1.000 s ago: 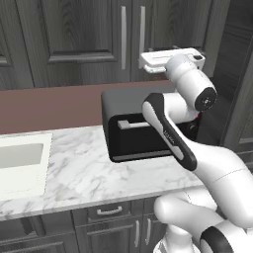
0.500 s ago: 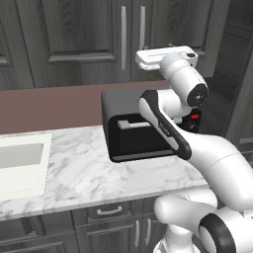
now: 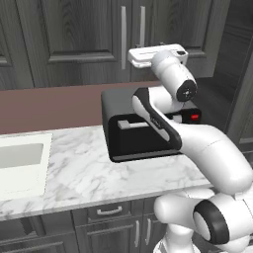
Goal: Get the candle and the liquor from the cabinet and move them to the dining counter.
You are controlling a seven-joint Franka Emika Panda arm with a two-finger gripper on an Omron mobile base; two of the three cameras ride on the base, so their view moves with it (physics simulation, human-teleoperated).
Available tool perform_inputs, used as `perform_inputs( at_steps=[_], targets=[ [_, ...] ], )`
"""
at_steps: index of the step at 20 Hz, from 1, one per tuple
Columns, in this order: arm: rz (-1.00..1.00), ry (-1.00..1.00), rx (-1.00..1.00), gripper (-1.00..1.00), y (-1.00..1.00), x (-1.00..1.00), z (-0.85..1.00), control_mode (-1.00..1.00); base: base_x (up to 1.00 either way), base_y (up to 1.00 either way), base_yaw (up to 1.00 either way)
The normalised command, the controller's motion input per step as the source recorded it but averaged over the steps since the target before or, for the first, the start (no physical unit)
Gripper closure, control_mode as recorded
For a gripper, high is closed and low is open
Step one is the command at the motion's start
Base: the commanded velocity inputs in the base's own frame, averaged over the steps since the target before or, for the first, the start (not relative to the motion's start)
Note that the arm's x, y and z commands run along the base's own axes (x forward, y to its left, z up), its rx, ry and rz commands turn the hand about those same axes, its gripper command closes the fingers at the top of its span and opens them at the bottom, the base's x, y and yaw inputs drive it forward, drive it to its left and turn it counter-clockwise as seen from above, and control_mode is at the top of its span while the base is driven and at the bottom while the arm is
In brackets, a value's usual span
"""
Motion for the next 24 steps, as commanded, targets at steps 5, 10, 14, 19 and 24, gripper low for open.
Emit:
perform_inputs(
  at_steps=[5,10,14,19,24],
  targets=[
    [0.00,0.00,0.00,-1.00,0.01,0.31,0.00,-1.00,0.00,0.00,0.00],
    [0.00,0.00,0.00,-1.00,-0.01,0.30,0.00,-1.00,0.00,0.00,0.00],
    [0.00,0.00,0.00,-1.00,0.00,0.26,0.00,-1.00,0.00,0.00,0.00],
    [0.00,0.00,0.00,-1.00,-0.01,0.27,0.00,-1.00,0.00,0.00,0.00],
    [0.00,0.00,0.00,-1.00,0.00,0.30,0.00,-1.00,0.00,0.00,0.00]
  ],
)
